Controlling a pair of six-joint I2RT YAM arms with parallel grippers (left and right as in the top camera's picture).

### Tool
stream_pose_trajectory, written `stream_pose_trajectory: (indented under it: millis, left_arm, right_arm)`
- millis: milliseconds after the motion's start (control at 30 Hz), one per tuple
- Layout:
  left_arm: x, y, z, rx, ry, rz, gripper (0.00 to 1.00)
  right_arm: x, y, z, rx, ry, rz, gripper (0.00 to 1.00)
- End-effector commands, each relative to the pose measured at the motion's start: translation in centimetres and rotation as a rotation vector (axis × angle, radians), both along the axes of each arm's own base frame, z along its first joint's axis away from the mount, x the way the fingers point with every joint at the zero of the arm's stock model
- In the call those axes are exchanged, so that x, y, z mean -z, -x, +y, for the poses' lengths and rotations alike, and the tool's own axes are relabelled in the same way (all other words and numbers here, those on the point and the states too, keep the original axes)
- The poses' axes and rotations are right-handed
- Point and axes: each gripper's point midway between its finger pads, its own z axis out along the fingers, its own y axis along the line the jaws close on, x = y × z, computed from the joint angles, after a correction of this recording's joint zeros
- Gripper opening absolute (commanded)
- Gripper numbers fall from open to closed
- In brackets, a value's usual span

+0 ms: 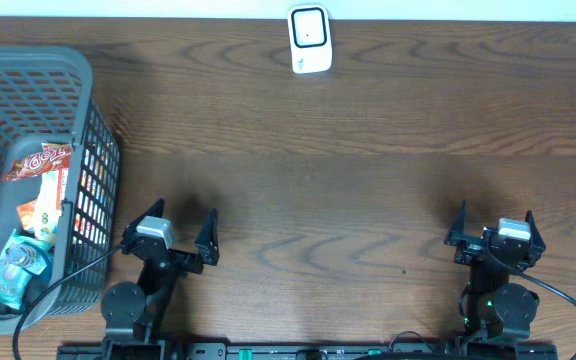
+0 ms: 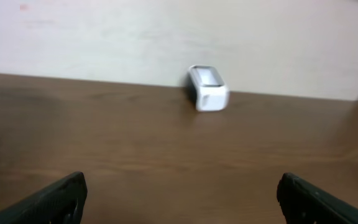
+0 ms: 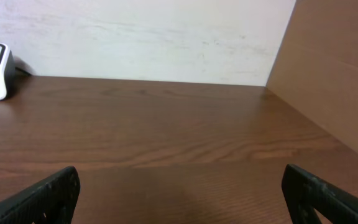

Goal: Scan the item barcode
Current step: 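Reach the left gripper into the grey basket toward the teal bottle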

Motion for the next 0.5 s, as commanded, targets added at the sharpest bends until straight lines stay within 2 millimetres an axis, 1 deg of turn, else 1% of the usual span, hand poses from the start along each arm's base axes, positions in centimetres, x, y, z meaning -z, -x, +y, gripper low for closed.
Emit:
stream_pose_trajectory:
  millis: [0,33,67,233,400,467]
  left_arm:
    - [-4.1,1.3,-1.6,0.102,0.055,-0.07,0.98]
    - [-4.9,1.4,-1.6,0.103,0.06,-0.083,0.98]
    - [-6.3,1.7,-1.6,0.105,0.06,-0.106,0.98]
    - [-10.7,2.3,-1.6,0.107,0.069,-0.151,0.98]
    - [-14.4,1.9,-1.6,0.103,0.07,-0.105,0.98]
    - [-16.5,1.4,-1.6,0.101,0.071,-0.076,0.98]
  right_arm:
    - [0.1,-0.1,0.3,-0.016,0.009,0.007,0.99]
    - [0.1,-0.1,0.3,-0.016,0.009,0.007,0.99]
    - [0.1,-0.1,0.3,-0.015,0.009,0.007,0.99]
    - [0.1,-0.1,0.3,-0.016,0.009,0.007,0.99]
    - [0.1,-0.1,0.3,-0.016,0.009,0.007,0.99]
    - [0.1,-0.1,0.3,-0.016,0.009,0.007,0.99]
